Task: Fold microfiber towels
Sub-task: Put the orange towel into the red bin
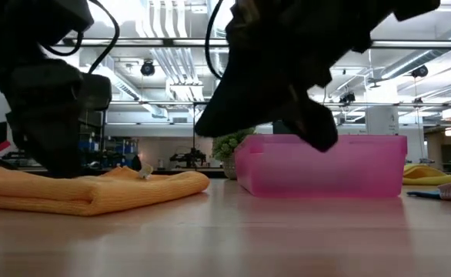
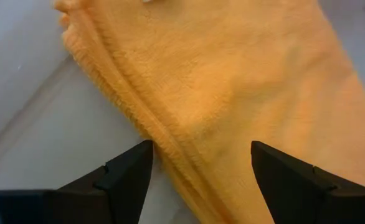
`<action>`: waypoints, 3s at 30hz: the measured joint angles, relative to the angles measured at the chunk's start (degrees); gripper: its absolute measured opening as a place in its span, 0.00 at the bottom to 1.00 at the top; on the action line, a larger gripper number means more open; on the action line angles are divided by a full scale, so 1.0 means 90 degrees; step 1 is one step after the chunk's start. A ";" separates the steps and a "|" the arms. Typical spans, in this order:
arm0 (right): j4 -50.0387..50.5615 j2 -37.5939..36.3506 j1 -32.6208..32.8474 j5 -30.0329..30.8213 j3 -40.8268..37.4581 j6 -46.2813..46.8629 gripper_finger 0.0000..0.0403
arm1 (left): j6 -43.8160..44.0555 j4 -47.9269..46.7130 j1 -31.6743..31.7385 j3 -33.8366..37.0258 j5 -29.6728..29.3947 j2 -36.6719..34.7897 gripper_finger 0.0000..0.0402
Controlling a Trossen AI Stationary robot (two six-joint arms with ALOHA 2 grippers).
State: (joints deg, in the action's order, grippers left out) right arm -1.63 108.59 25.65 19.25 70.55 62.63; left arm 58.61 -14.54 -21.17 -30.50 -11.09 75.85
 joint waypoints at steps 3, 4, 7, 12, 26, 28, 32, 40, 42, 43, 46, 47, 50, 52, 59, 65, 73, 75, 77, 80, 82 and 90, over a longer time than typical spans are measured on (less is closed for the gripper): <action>-0.0008 0.0113 -0.0109 0.0014 0.0147 0.0237 0.02 | -0.0145 -0.0006 0.0022 0.0035 -0.0063 0.0111 0.64; 0.0010 0.0140 -0.0157 0.0020 0.0202 0.0281 0.02 | -0.0198 0.0042 0.0022 0.0045 -0.0102 0.0156 0.64; 0.0337 0.0280 -0.0268 0.0051 0.0409 0.0298 0.03 | -0.0279 0.0358 0.0013 0.0111 -0.0193 0.0341 0.64; 0.0831 0.0452 -0.0299 -0.0032 0.0801 0.0257 0.07 | -0.0460 0.0776 0.0020 0.0119 -0.0291 0.0670 0.59; 0.2331 0.0445 0.0057 0.0012 0.1161 0.1248 0.34 | -0.0528 0.1361 -0.0276 0.0090 -0.0441 0.0893 0.09; 0.2499 0.0445 0.0209 0.0000 0.1114 0.1627 0.38 | -0.0391 0.1591 -0.0416 0.0105 -0.0401 0.0905 0.03; 0.2624 0.0440 0.0425 0.0046 0.0939 0.2399 0.44 | -0.0220 0.2091 -0.0676 0.0109 -0.0271 0.0916 0.03; 0.1618 0.0452 0.0493 0.0539 0.0580 0.2507 0.50 | -0.0027 0.3446 -0.1174 0.0077 -0.0869 0.1338 0.03; 0.1375 0.0523 0.0492 0.0540 0.0545 0.2478 0.50 | 0.0116 0.3809 -0.1225 0.0056 -0.1101 0.1602 0.03; 0.1380 0.0581 0.0484 0.0536 0.0534 0.2490 0.50 | 0.0161 0.3976 -0.1245 0.0057 -0.1208 0.1729 0.03; 0.1286 0.0761 0.0487 0.0579 0.0543 0.2658 0.50 | 0.0274 0.4560 -0.1306 0.0056 -0.1383 0.2104 0.03; 0.1226 0.0819 0.0484 0.0557 0.0543 0.2695 0.50 | 0.0283 0.4769 -0.1321 0.0058 -0.1416 0.2229 0.03; 0.0872 0.0922 0.0478 0.0581 0.0548 0.2607 0.50 | 0.0283 0.5368 -0.1369 0.0056 -0.1442 0.2542 0.03; 0.0763 0.0926 0.0475 0.0579 0.0539 0.2410 0.50 | 0.0245 0.5636 -0.1369 0.0056 -0.1498 0.2699 0.03; 0.0727 0.0921 0.0403 0.0611 0.0539 0.1961 0.39 | 0.0214 0.5736 -0.1369 0.0037 -0.1563 0.2804 0.03; 0.0573 0.0938 0.0335 0.0650 0.0533 0.1254 0.12 | 0.0090 0.5734 -0.1374 0.0039 -0.1569 0.2733 0.03; 0.0986 0.0936 0.0355 0.0859 0.0831 0.0328 0.03 | -0.0380 0.5915 -0.1371 0.0039 -0.1588 0.2701 0.03; 0.1292 0.0914 0.0357 0.0862 0.0896 0.0284 0.03 | -0.0589 0.6030 -0.1369 0.0037 -0.1638 0.2640 0.03; 0.1577 0.0856 0.0357 0.0865 0.0932 0.0219 0.03 | -0.0803 0.6084 -0.1363 0.0039 -0.1715 0.2555 0.03; 0.1761 0.0715 0.0357 0.0875 0.0951 0.0009 0.03 | -0.1027 0.6099 -0.1352 0.0039 -0.1846 0.2390 0.03; 0.1773 0.0606 0.0356 0.0870 0.0951 -0.0261 0.03 | -0.1106 0.6087 -0.1352 0.0039 -0.1863 0.2287 0.03; 0.1919 0.0108 0.0355 0.0869 0.0951 -0.1214 0.03 | -0.1892 0.6063 -0.1312 -0.0112 -0.1944 0.1988 0.03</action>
State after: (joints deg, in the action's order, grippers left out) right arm 15.63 109.56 28.84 27.07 79.11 51.71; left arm 41.58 40.03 -32.98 -31.52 -28.59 93.74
